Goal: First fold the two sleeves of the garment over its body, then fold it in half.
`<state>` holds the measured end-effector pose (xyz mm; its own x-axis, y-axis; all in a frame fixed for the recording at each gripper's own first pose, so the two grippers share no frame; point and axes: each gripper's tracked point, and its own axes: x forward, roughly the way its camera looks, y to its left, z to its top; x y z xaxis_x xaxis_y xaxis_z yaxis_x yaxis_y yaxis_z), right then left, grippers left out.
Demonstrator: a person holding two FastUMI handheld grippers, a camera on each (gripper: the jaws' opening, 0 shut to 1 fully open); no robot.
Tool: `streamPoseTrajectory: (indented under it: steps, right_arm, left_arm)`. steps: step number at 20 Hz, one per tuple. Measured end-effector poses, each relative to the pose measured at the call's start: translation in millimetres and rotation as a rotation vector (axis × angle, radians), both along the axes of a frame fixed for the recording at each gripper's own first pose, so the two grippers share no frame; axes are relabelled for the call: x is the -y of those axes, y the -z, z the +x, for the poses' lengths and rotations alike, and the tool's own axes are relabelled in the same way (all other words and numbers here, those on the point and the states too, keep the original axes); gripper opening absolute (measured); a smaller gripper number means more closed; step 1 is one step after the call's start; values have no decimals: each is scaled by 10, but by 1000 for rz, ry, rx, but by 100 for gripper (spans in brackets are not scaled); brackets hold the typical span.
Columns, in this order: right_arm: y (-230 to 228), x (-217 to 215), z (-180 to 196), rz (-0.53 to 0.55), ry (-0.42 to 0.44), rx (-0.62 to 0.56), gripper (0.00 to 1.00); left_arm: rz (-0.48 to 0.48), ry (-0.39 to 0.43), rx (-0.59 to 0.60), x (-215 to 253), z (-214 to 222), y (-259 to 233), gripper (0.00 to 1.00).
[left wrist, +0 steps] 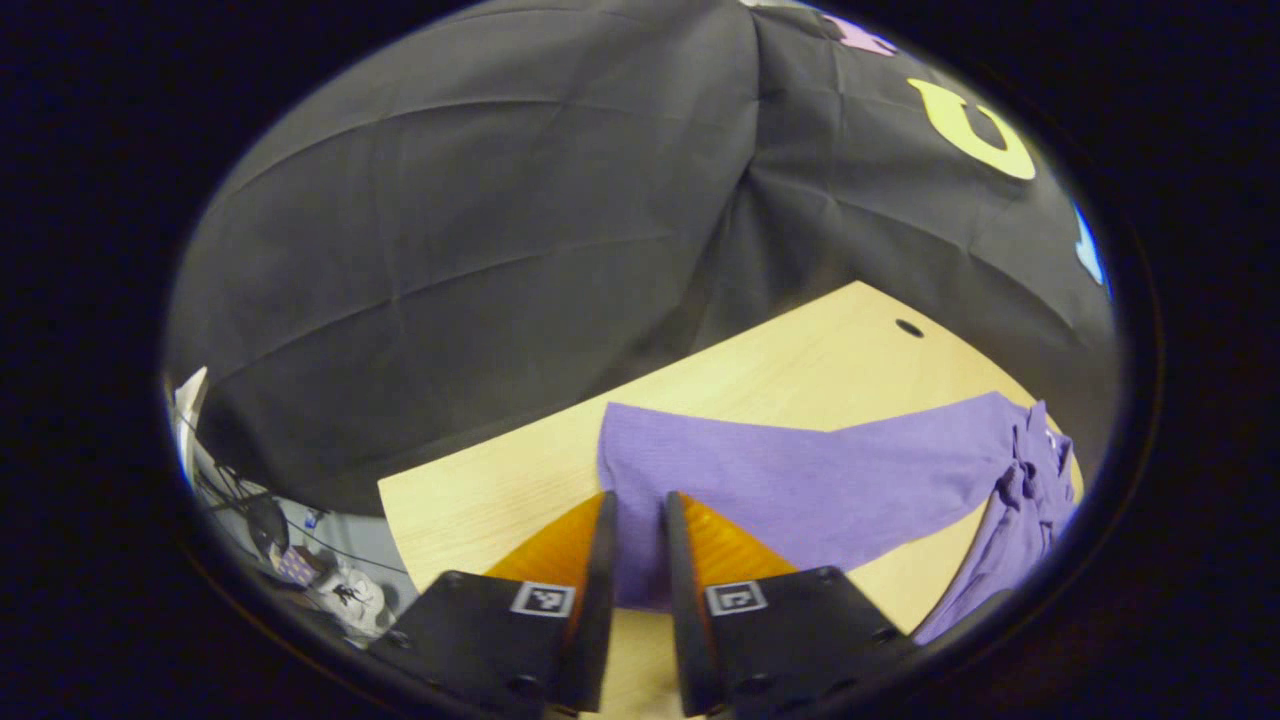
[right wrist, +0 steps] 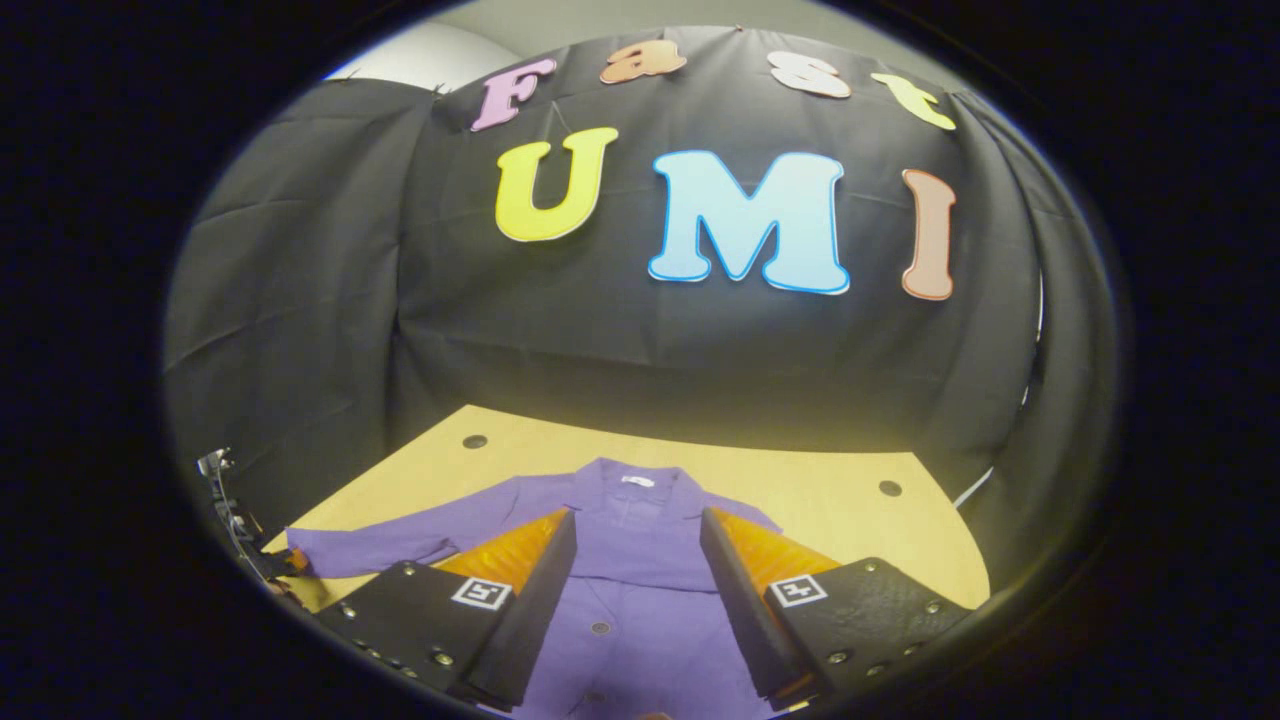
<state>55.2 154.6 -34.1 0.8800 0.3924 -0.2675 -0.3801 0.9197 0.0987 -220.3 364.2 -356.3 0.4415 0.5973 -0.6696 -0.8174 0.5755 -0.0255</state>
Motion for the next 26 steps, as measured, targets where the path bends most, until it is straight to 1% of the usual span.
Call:
streamPoseTrajectory:
  steps: [1, 2, 3, 4, 5, 6, 7, 8, 9, 11, 13, 15, 17, 19, 22, 26]
  right_arm:
    - [22, 24, 13, 5, 1, -8, 78]
    - [50, 65, 28, 8, 4, -14, 78]
    - [73, 102, 34, 11, 7, -22, 78]
    - [106, 133, 43, 14, 11, -29, 78]
    - [134, 168, 47, 18, 16, -36, 78]
    - [160, 216, 58, 24, 23, -44, 78]
    - [184, 259, 67, 30, 29, -53, 78]
    - [208, 303, 78, 35, 34, -59, 78]
    - [223, 373, 85, 35, 45, -63, 78]
    - [252, 527, 112, 36, 71, -68, 79]
    - [306, 653, 131, 45, 95, -81, 79]
    - [360, 748, 153, 56, 116, -100, 78]
    - [415, 793, 172, 67, 127, -116, 78]
    - [433, 815, 185, 73, 128, -122, 78]
    - [457, 856, 212, 72, 130, -121, 78]
    - [501, 946, 232, 87, 143, -129, 78]
  left_arm:
    - [-14, 2, 6, 6, 6, -12, 29]
    - [-12, 15, 2, -29, -2, 0, 29]
    - [-30, -15, 7, -22, -80, -5, 18]
    - [-22, -15, -9, -26, -30, 4, 7]
    - [-18, 5, -33, -8, -7, 16, 7]
    - [-25, 26, -24, 44, 96, 11, 7]
    - [-61, 45, 12, 157, 229, 3, 7]
    - [-99, 48, 40, 304, 337, 11, 7]
    - [-124, 43, 71, 353, 428, -29, 7]
    - [-141, 43, 113, 382, 469, -100, 7]
    - [-180, 58, 172, 472, 542, -273, 7]
    - [-226, 55, 232, 583, 690, -425, 7]
    - [-254, 49, 285, 641, 794, -575, 7]
    - [-263, 61, 330, 714, 950, -738, 7]
    - [-264, 125, 373, 935, 1226, -1005, 7]
    - [-271, 226, 410, 1374, 1706, -1298, 7]
